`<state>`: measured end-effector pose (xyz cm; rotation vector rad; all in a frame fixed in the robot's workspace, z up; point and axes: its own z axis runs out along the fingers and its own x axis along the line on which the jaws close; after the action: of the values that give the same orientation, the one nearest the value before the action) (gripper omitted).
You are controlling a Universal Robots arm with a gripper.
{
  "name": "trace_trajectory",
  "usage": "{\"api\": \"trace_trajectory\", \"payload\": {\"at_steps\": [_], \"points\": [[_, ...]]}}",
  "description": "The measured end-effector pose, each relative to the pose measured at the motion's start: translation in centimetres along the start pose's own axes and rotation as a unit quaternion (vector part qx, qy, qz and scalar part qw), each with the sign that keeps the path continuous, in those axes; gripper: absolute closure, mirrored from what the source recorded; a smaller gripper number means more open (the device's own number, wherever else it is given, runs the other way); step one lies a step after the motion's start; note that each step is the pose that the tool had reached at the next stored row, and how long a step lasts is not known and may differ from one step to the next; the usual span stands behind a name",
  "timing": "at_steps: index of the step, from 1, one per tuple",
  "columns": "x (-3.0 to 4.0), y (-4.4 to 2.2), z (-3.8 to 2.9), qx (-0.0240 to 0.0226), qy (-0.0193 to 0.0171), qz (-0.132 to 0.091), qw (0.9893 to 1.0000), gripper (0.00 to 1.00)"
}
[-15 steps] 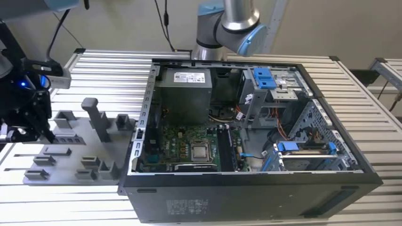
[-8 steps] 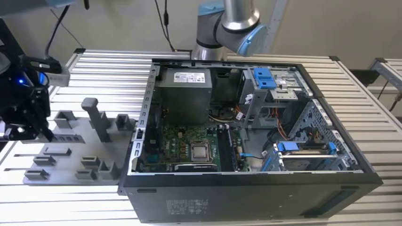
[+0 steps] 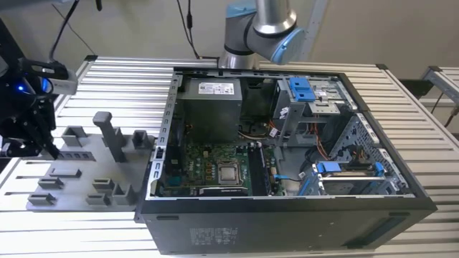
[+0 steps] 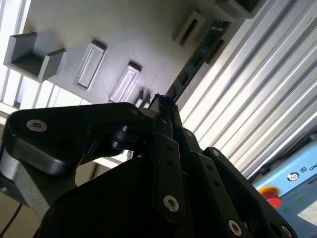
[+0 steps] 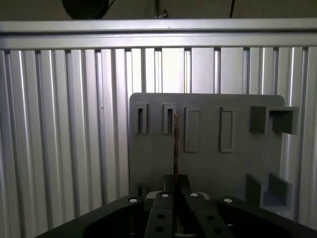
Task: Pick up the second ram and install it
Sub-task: 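Pick up the second ram and move it above second insertion slot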
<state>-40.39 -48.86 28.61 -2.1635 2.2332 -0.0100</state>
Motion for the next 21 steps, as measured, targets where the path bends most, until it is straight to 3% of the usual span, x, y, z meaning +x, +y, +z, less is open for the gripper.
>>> {"api": "trace_trajectory", "payload": {"at_steps": [21], "points": [[-0.03, -0.05, -1.72, 0.0000, 0.0000, 0.000, 1.0000, 0.86]]}}
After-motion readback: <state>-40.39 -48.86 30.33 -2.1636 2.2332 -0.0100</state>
